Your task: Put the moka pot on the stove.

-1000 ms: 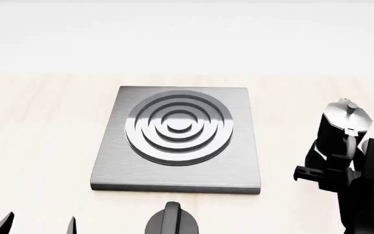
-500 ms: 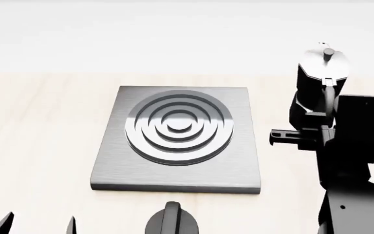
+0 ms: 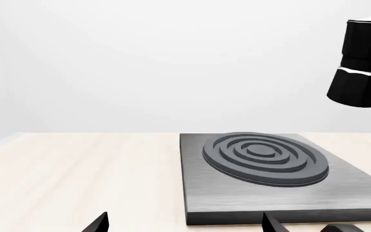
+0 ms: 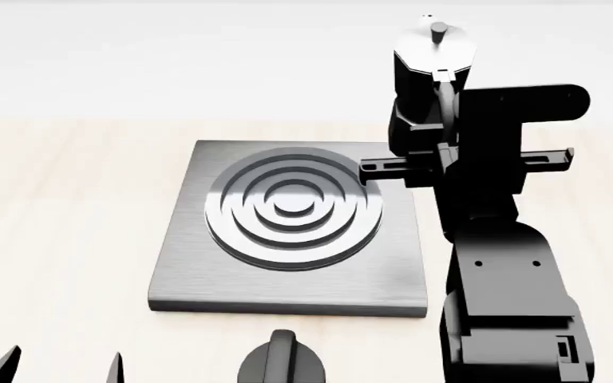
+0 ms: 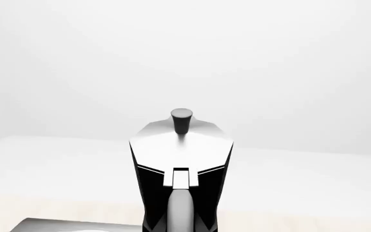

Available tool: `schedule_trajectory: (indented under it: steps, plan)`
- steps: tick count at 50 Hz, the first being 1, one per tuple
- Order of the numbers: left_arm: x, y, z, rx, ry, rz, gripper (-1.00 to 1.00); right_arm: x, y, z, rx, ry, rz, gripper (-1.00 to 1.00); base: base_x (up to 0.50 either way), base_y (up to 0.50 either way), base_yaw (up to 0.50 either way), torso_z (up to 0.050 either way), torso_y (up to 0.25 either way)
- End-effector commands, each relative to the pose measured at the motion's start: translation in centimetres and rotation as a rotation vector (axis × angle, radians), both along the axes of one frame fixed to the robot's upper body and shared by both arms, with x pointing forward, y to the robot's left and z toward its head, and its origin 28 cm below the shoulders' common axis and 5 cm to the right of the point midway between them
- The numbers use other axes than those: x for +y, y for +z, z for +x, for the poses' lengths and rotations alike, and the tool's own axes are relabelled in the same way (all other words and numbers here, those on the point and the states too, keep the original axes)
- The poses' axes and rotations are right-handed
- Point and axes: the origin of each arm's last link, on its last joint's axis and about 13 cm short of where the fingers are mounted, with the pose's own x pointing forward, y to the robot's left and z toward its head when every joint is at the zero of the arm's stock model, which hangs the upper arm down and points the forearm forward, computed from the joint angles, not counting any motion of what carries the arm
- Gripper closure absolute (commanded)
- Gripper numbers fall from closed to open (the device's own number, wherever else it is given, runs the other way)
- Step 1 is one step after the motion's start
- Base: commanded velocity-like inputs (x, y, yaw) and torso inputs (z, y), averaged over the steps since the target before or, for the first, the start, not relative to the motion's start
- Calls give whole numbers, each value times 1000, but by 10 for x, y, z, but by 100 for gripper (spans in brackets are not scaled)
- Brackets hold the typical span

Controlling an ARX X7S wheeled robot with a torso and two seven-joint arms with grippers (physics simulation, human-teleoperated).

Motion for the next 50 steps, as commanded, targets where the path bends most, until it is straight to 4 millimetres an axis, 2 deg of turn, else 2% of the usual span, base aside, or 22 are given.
schedule_trajectory:
  steps: [1,17,29,50]
  plan:
    - [0,0,0,-6,1,-12,-100,20,16,14,-56,75,5,100,0,0,0,0,0]
    - [0,-1,0,-5,-1,-10,-100,38,18,27,-48,138,53,100,0,0,0,0,1]
    - [0,0,0,-5,0,-11,-100,51,10,42,-4,180,97,100,0,0,0,0,1]
    - [0,0,-1,-5,-1,-10,-100,68,1,40,41,227,125,100,0,0,0,0,1]
